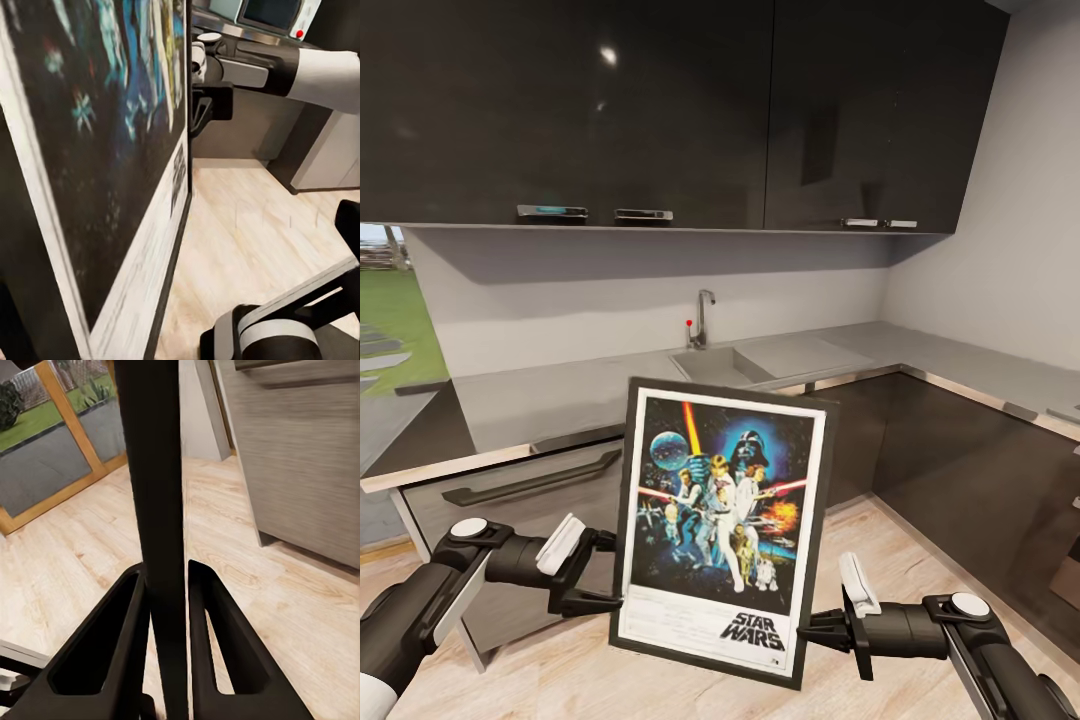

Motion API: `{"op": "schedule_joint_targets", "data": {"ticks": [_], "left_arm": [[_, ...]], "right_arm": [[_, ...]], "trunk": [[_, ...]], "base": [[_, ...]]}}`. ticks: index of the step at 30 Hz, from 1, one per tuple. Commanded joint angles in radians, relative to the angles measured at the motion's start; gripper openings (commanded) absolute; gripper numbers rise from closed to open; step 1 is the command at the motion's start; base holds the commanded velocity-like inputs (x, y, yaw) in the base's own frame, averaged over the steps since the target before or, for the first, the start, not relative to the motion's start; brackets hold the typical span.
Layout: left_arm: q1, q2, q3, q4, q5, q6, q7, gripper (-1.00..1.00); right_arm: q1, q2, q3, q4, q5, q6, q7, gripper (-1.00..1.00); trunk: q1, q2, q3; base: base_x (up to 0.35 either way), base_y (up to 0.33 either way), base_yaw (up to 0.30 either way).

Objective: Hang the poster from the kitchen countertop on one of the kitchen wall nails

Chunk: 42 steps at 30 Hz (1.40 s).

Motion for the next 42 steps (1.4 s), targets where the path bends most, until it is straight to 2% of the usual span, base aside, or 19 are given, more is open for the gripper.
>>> {"op": "schedule_joint_targets", "data": {"ticks": [1,8,13,18,20,21,24,26,28,30,34,35,36,38,39,41,42], "left_arm": [[-0.001,0.001,-0.002,0.000,0.004,0.010,-0.002,1.00],[-0.001,0.006,0.004,0.018,0.003,0.008,-0.002,1.00],[-0.001,0.026,0.025,0.138,0.002,-0.081,-0.002,1.00],[-0.001,0.057,0.043,0.192,0.004,-0.111,-0.002,1.00],[-0.001,0.067,0.066,0.212,0.005,-0.118,-0.002,1.00],[-0.001,0.074,0.092,0.239,0.005,-0.132,-0.002,1.00],[-0.001,0.078,0.108,0.274,0.005,-0.156,-0.002,1.00],[-0.001,0.080,0.117,0.320,0.005,-0.190,-0.002,1.00],[-0.001,0.081,0.123,0.440,0.005,-0.274,-0.002,1.00],[-0.001,0.081,0.124,0.511,0.006,-0.326,-0.002,1.00],[-0.001,0.079,0.126,0.582,0.007,-0.380,-0.002,1.00],[-0.001,0.073,0.126,0.648,0.009,-0.401,-0.002,1.00],[-0.001,0.068,0.126,0.675,0.010,-0.407,-0.002,1.00],[-0.001,0.043,0.130,0.788,0.039,-0.456,-0.002,1.00],[-0.001,0.033,0.131,0.843,0.073,-0.498,-0.002,1.00],[-0.001,0.022,0.133,0.898,0.114,-0.541,-0.002,1.00],[-0.001,0.011,0.133,0.954,0.153,-0.578,0.006,1.00]], "right_arm": [[-0.001,0.000,-0.001,0.000,0.000,0.015,0.004,-1.00],[-0.001,0.000,-0.001,-0.001,0.000,0.015,0.004,-1.00],[0.000,0.000,-0.001,-0.001,0.000,0.015,0.004,-1.00],[0.000,0.000,-0.002,0.000,0.000,0.015,0.004,-1.00],[0.000,0.000,-0.002,0.000,0.000,0.015,0.004,-1.00],[0.000,0.000,-0.002,0.000,0.000,0.015,0.004,-1.00],[0.000,0.000,-0.002,0.000,0.000,0.015,0.004,-1.00],[0.000,0.000,-0.002,0.000,0.000,0.014,0.004,-1.00],[0.000,0.000,-0.003,-0.001,-0.001,0.012,0.004,-1.00],[0.000,0.000,-0.004,-0.001,-0.001,0.011,0.004,-1.00],[0.000,0.000,-0.004,-0.001,-0.002,0.011,0.003,-1.00],[0.000,0.000,-0.004,-0.002,-0.002,0.011,0.002,-1.00],[0.000,0.000,-0.005,-0.002,-0.002,0.011,0.002,-1.00],[0.000,-0.001,-0.008,-0.002,-0.003,0.012,0.001,-1.00],[0.000,-0.001,-0.010,-0.002,-0.003,0.012,0.001,-1.00],[0.000,-0.001,-0.012,-0.002,-0.003,0.011,0.001,-1.00],[0.000,-0.001,-0.013,-0.002,-0.003,0.012,0.001,-1.00]], "trunk": [[0.000,-0.001,-0.001],[0.000,-0.001,-0.001],[0.000,-0.001,-0.001],[0.000,-0.001,-0.001],[0.000,-0.001,-0.001],[0.000,-0.001,-0.001],[0.000,-0.001,-0.001],[0.000,-0.001,-0.001],[0.000,-0.001,-0.001],[0.000,-0.001,-0.001],[0.000,-0.001,-0.001],[0.000,-0.001,-0.001],[0.000,-0.001,-0.001],[0.000,-0.001,-0.001],[0.000,-0.001,-0.001],[0.000,-0.001,-0.001],[0.000,-0.001,-0.001]], "base": [[0.000,0.000,0.000],[0.000,0.000,0.000],[0.000,0.000,0.000],[0.000,0.000,0.000],[0.000,0.000,0.000],[0.000,0.000,0.000],[0.000,0.000,0.000],[0.000,0.000,0.000],[0.000,0.000,0.000],[0.000,0.000,0.000],[0.000,0.000,0.000],[0.000,0.000,0.000],[0.000,0.000,0.000],[0.000,0.000,0.000],[0.000,0.000,0.000],[0.000,0.000,0.000],[0.000,0.000,0.000]]}}
